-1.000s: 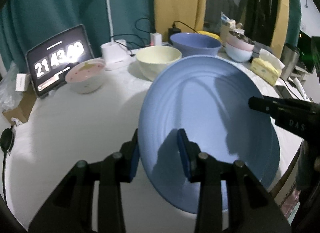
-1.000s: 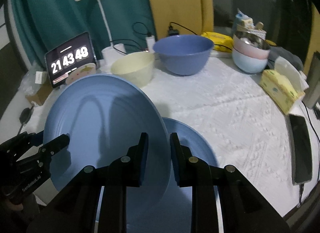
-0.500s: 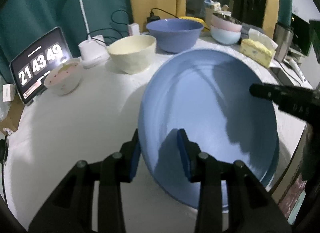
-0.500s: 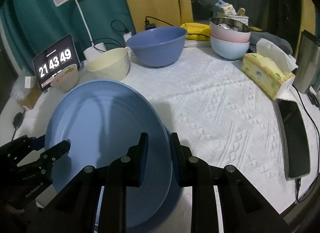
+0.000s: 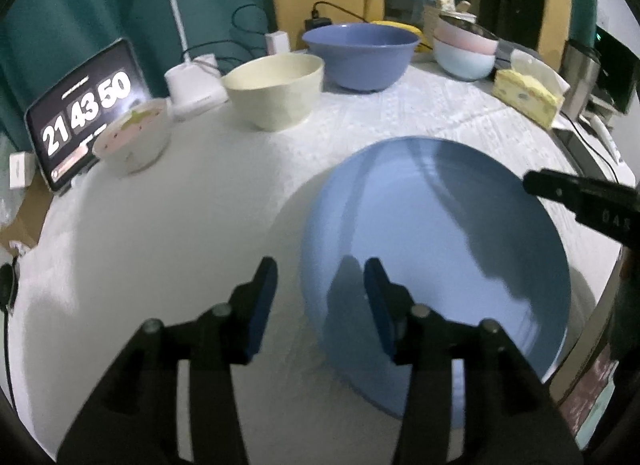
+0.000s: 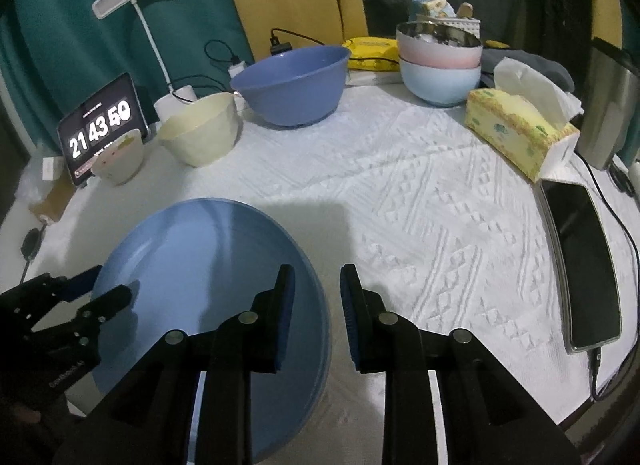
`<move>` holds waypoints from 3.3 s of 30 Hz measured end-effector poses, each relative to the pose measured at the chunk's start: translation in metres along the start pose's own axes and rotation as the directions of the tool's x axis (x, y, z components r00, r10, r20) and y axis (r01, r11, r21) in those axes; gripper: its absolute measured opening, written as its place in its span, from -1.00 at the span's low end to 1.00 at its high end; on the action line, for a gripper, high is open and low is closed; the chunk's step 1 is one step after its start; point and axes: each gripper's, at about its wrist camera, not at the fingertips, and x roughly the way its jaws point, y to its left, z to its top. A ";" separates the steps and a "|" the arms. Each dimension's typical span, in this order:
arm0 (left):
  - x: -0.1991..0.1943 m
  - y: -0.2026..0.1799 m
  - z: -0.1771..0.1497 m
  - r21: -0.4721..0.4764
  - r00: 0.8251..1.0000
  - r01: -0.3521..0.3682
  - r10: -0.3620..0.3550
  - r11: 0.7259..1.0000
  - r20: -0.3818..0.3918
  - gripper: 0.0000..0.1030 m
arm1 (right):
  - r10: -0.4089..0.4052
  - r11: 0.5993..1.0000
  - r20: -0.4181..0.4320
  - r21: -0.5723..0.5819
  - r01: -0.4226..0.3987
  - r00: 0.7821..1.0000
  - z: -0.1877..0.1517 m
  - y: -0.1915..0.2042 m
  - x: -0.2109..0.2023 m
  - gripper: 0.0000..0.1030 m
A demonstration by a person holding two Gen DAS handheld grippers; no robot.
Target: Organize plates and bowls
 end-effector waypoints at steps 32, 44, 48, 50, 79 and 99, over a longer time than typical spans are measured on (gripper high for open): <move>0.019 -0.001 -0.010 -0.116 0.969 0.242 -0.245 0.963 -0.016 0.33 | 0.076 0.992 -0.073 0.107 -0.068 0.994 -0.031 0.003 0.011 -0.23; 0.015 0.006 -0.013 -0.106 0.968 0.250 -0.252 0.962 -0.005 0.26 | 0.037 0.994 -0.069 0.110 -0.029 0.997 -0.026 0.010 0.012 -0.23; 0.013 0.008 -0.013 -0.109 0.969 0.244 -0.246 0.964 0.000 0.26 | 0.035 0.995 -0.062 0.101 -0.028 0.997 -0.025 0.012 0.011 -0.24; 0.013 0.011 -0.013 -0.114 0.970 0.243 -0.245 0.963 0.002 0.26 | 0.035 0.995 -0.061 0.098 -0.029 0.998 -0.023 0.015 0.011 -0.24; 0.000 0.084 -0.010 -0.222 0.979 0.202 -0.191 0.954 0.070 0.25 | 0.066 0.998 -0.054 -0.019 -0.067 0.996 0.010 0.086 0.024 -0.23; 0.010 0.156 -0.013 -0.321 0.988 0.148 -0.129 0.935 0.080 0.25 | 0.106 0.986 -0.091 -0.117 -0.116 0.990 0.037 0.155 0.060 -0.24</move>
